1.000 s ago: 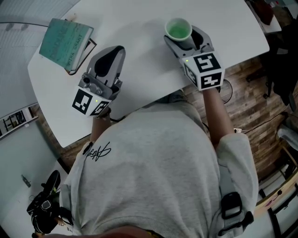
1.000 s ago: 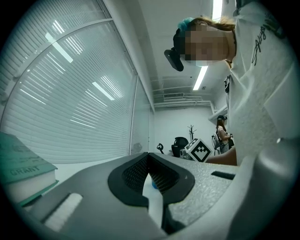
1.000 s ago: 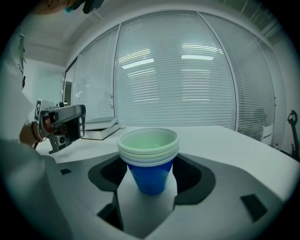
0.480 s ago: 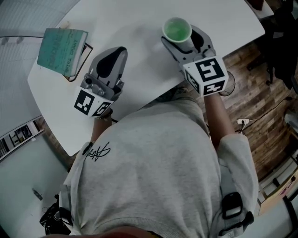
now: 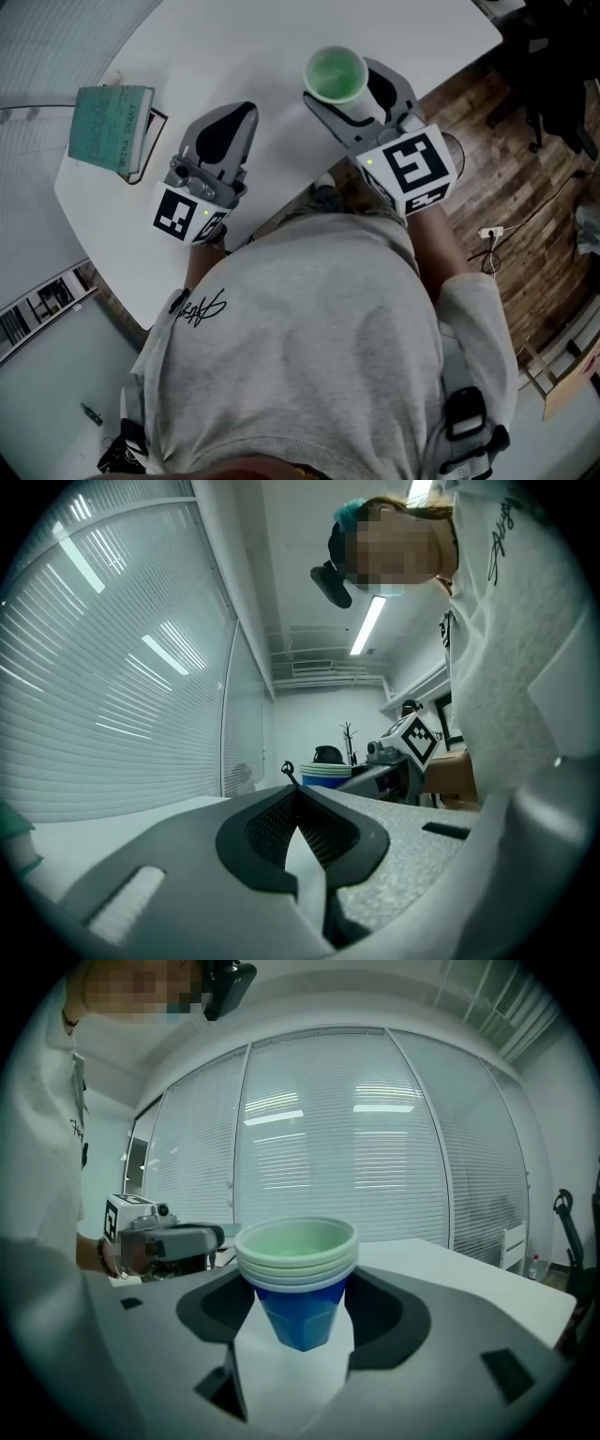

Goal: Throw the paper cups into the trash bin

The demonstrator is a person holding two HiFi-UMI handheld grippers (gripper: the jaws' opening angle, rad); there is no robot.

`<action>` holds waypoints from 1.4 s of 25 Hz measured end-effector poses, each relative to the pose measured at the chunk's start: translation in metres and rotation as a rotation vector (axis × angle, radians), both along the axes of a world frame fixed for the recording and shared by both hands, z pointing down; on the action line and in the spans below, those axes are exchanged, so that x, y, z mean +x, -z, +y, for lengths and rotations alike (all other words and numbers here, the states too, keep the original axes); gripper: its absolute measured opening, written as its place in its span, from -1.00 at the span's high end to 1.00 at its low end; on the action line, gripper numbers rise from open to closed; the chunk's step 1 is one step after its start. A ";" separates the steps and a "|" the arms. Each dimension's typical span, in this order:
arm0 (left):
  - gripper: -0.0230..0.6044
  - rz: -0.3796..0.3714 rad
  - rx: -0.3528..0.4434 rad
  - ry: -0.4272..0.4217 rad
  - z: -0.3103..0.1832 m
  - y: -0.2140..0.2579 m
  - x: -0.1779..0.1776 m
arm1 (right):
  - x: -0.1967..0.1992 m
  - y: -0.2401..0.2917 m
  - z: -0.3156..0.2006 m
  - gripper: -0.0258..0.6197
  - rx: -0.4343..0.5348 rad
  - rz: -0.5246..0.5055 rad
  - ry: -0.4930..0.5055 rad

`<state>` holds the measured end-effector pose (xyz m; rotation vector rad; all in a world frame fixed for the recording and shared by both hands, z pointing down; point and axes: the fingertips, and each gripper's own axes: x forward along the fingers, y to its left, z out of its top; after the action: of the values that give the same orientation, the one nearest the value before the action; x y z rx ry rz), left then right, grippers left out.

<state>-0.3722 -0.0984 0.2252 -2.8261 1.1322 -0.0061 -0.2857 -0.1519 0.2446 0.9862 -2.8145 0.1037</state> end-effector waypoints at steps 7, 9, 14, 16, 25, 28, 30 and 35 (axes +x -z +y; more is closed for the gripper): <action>0.92 0.003 0.012 -0.038 -0.001 0.006 0.040 | 0.041 0.011 0.016 -0.01 -0.023 -0.018 -0.005; 0.92 0.002 0.019 -0.054 -0.002 0.009 0.055 | 0.057 0.009 0.020 -0.01 -0.042 -0.021 -0.018; 0.92 0.006 0.020 -0.092 -0.002 0.011 0.095 | 0.098 0.010 0.026 -0.01 -0.031 -0.018 -0.057; 0.92 0.008 0.021 -0.108 -0.002 0.011 0.108 | 0.112 0.009 0.029 -0.01 -0.034 -0.019 -0.076; 0.92 0.011 0.036 -0.179 0.000 0.016 0.172 | 0.184 0.014 0.039 -0.01 -0.022 -0.033 -0.180; 0.92 0.010 0.038 -0.210 0.001 0.016 0.192 | 0.205 0.015 0.044 -0.01 -0.022 -0.031 -0.212; 0.92 0.010 0.040 -0.231 0.002 0.017 0.204 | 0.218 0.017 0.047 -0.01 -0.020 -0.030 -0.233; 0.92 0.006 0.044 -0.283 0.005 0.016 0.235 | 0.250 0.022 0.054 -0.01 0.007 -0.035 -0.288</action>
<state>-0.1369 -0.0937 0.2095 -2.9202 0.7144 0.0468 -0.0352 -0.0977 0.2230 1.3977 -2.6859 0.1462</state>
